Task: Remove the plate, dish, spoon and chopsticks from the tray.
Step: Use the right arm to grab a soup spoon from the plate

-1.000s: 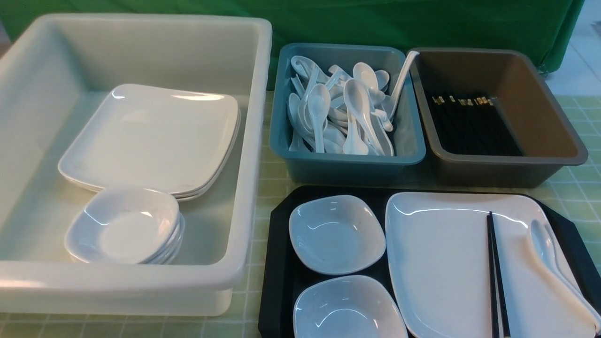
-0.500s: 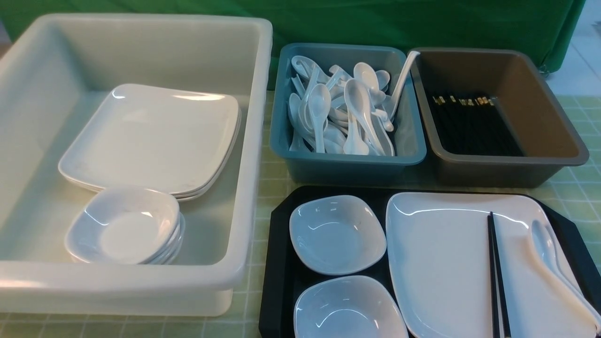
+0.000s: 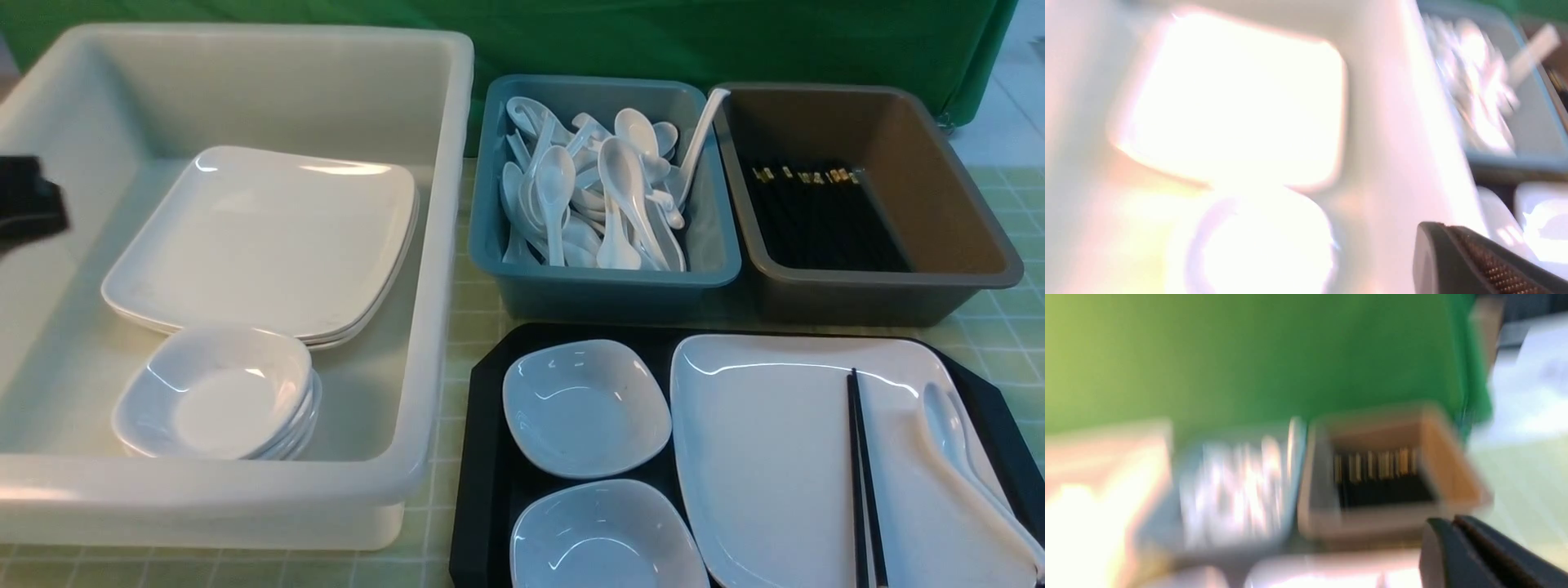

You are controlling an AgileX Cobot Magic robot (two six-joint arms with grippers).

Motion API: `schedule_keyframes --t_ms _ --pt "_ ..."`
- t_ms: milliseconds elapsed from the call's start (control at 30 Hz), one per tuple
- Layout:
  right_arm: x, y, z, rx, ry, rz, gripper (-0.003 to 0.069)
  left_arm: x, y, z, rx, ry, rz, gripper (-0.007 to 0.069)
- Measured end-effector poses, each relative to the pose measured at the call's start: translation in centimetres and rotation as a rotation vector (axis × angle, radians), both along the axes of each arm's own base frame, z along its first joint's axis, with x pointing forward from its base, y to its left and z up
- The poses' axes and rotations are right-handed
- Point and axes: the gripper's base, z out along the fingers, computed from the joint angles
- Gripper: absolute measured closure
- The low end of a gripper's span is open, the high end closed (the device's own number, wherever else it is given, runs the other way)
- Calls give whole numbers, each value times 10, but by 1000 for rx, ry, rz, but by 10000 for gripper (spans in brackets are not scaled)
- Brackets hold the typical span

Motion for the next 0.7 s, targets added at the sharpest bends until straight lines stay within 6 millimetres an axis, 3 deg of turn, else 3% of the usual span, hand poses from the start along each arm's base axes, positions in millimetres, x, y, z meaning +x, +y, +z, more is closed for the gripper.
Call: schedule_keyframes --t_ms 33,100,167,233,267,333,467,633,700 --pt "5 2 0 -19 37 10 653 4 -2 -2 -11 13 -20 632" --pt "29 14 10 -131 280 104 657 20 -15 -3 -48 21 -129 641" --pt "46 23 3 -202 449 155 660 28 -30 0 -53 10 -223 643" --pt "78 38 -9 -314 686 223 664 33 -59 9 -45 5 -339 644" --pt "78 38 -9 -318 690 226 664 35 -61 10 -34 6 -344 644" --pt "107 45 -23 -363 809 247 665 34 -89 11 31 57 -428 644" --pt "148 34 -45 -395 964 240 664 26 -137 -8 169 196 -578 644" --pt "169 7 -62 -348 1042 209 658 12 -186 -34 235 275 -743 644" --pt "174 2 -69 -355 1061 215 619 9 -205 -43 247 273 -794 644"
